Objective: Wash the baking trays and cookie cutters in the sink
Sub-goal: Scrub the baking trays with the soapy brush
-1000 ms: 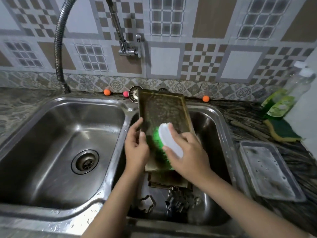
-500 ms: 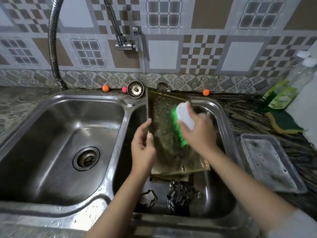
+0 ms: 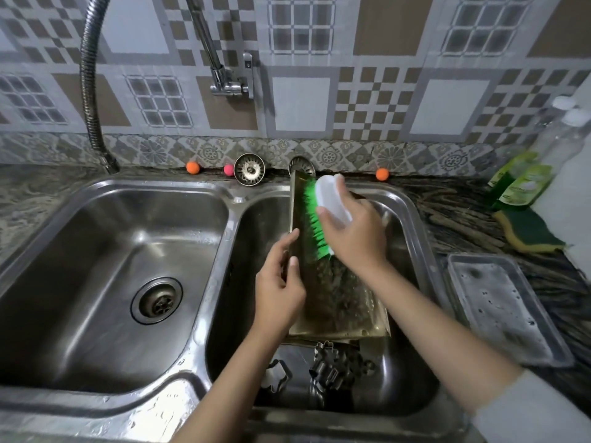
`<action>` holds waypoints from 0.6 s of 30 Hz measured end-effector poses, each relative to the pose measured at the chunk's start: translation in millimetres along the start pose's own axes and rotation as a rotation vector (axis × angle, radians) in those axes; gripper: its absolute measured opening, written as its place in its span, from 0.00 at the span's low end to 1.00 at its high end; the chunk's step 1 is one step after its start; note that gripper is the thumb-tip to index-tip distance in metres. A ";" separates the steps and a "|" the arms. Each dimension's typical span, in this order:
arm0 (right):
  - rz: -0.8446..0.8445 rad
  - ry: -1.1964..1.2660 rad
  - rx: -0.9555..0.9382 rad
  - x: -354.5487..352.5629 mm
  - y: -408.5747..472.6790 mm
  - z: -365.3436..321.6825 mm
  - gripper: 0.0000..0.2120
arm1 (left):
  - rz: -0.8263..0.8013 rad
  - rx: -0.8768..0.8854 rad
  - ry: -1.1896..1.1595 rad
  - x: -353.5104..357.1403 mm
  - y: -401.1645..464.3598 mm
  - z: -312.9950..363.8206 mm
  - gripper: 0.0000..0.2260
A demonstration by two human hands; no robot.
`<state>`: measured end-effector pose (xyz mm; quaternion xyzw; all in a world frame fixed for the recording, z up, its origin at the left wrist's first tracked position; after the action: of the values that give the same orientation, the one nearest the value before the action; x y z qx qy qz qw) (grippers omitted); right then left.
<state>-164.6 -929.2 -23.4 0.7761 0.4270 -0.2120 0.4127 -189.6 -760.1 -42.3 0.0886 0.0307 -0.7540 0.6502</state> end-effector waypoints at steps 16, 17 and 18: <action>0.017 0.055 0.071 3.8 -52.7 26.4 0.31 | 0.149 0.023 -0.050 -7.4 12.9 6.1 0.17; 0.041 0.043 0.125 2.9 -34.3 31.3 0.31 | 0.112 0.035 -0.039 -2.1 7.2 5.7 0.17; 0.059 0.029 0.155 0.5 -16.4 32.4 0.31 | 0.088 0.046 -0.030 2.5 2.0 4.1 0.17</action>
<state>-177.3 -950.7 -49.7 0.8210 0.3920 -0.2212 0.3511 -188.3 -763.5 -38.6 0.0935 0.0000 -0.7264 0.6809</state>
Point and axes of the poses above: each hand's wrist, its own y-axis towards the middle knuckle, its own x-axis out of the palm, z = x × y, the point moved 4 cm from there along y, towards the middle knuckle, and after that the axes turned 11 degrees about -x, right-handed, at the moved point
